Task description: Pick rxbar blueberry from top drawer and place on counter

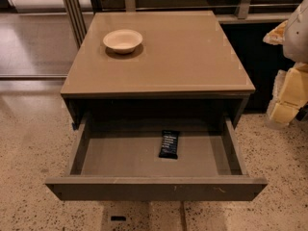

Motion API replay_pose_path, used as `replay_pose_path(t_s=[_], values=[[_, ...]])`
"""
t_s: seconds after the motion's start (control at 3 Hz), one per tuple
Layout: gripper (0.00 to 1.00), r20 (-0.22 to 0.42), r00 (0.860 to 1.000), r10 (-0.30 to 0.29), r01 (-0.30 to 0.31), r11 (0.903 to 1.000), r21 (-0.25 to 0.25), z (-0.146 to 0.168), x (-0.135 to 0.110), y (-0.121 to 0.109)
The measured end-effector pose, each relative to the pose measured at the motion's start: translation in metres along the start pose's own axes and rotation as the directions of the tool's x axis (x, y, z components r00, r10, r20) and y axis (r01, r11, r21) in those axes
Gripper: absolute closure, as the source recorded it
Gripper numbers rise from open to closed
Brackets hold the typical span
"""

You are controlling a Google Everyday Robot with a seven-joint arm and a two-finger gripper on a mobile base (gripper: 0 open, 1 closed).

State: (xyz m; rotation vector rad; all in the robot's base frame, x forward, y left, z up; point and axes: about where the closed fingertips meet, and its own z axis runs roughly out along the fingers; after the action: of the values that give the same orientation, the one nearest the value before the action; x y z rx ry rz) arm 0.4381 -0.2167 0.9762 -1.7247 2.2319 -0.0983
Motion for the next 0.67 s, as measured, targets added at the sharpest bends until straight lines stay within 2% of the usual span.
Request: replay_pose_path(t_s=[0.33,0.67], values=[[0.00,0.000,1.000,0.000,0.000,1.0000,0.000,0.0000,0.0000,0.0000],[0.00,0.018,1.000,0.023,-0.023,0.9993,0.029,-0.0018,-0.0002,0.0000]])
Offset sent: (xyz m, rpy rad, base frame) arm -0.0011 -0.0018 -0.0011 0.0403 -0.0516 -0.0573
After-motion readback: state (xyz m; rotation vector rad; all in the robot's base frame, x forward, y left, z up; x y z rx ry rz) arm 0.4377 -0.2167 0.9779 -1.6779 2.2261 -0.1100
